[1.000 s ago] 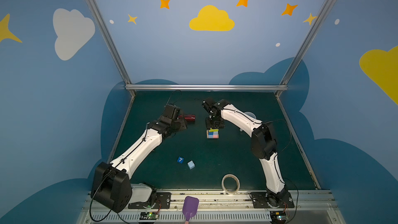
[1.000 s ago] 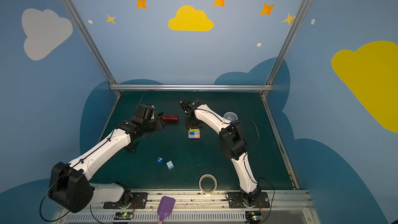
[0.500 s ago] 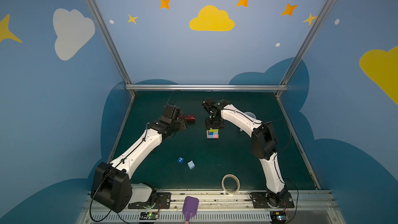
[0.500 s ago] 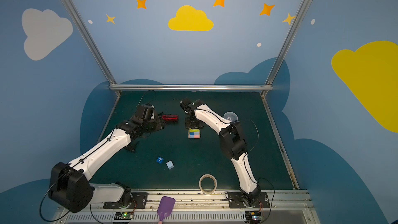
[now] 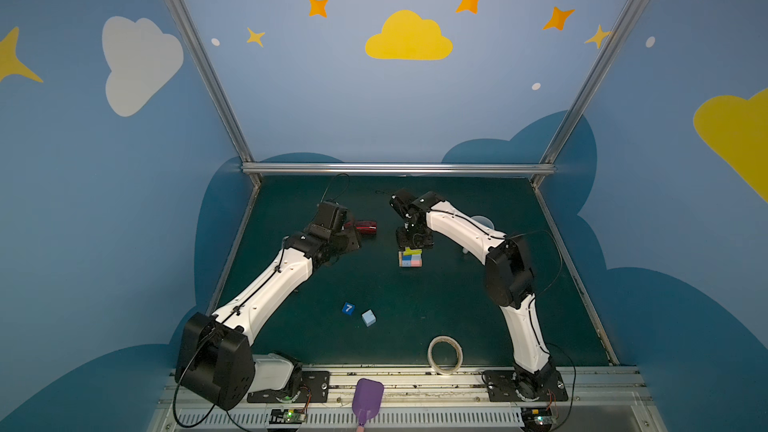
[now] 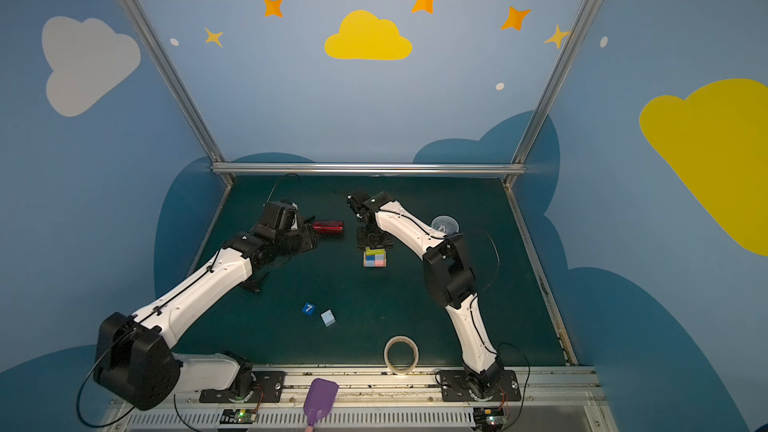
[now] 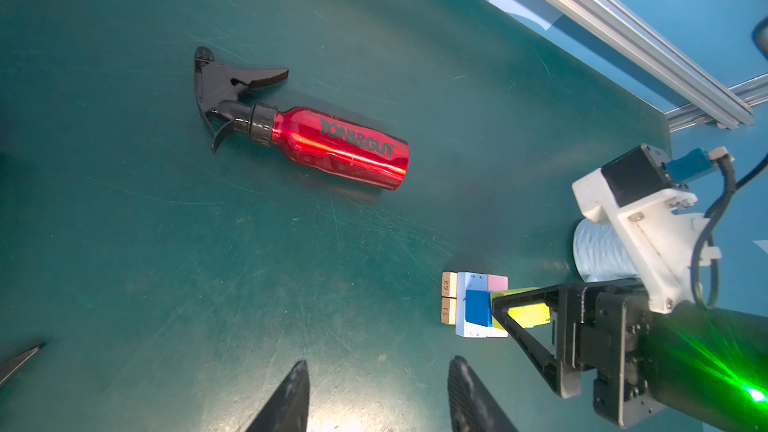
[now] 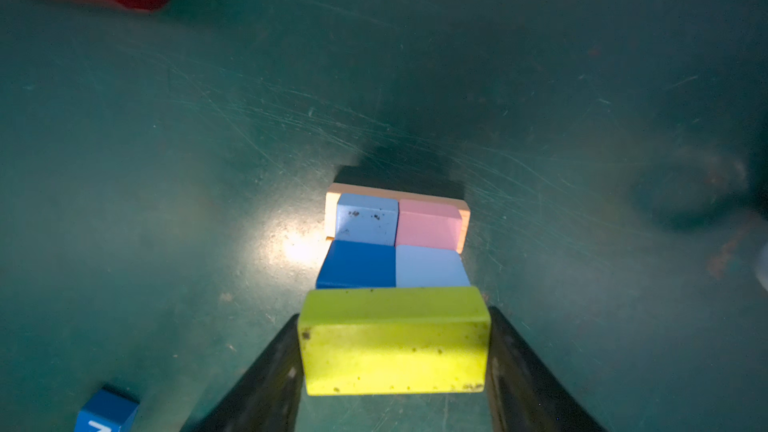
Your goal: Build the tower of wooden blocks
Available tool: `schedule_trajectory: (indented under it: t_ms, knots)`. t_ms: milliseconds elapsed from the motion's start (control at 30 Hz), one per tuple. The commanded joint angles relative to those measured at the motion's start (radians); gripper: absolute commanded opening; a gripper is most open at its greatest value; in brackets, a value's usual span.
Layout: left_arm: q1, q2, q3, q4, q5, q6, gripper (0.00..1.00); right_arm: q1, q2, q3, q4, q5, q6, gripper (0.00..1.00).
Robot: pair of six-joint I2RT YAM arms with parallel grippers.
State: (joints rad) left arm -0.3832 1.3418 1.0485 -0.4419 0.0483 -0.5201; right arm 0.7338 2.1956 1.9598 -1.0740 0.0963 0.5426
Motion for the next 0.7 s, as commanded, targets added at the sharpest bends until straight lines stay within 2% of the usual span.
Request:
schedule_trajectory:
  t_ms: [0,667]
  knots:
    - [0.003,-0.009,-0.015,0.002,0.004,0.004,0.54,-0.001,0.021,0.028,-0.025,0.008,0.010,0.64]
    - [0.008,-0.013,-0.018,0.003,0.007,0.006,0.54,0.001,0.024,0.028,-0.029,0.009,0.039,0.65]
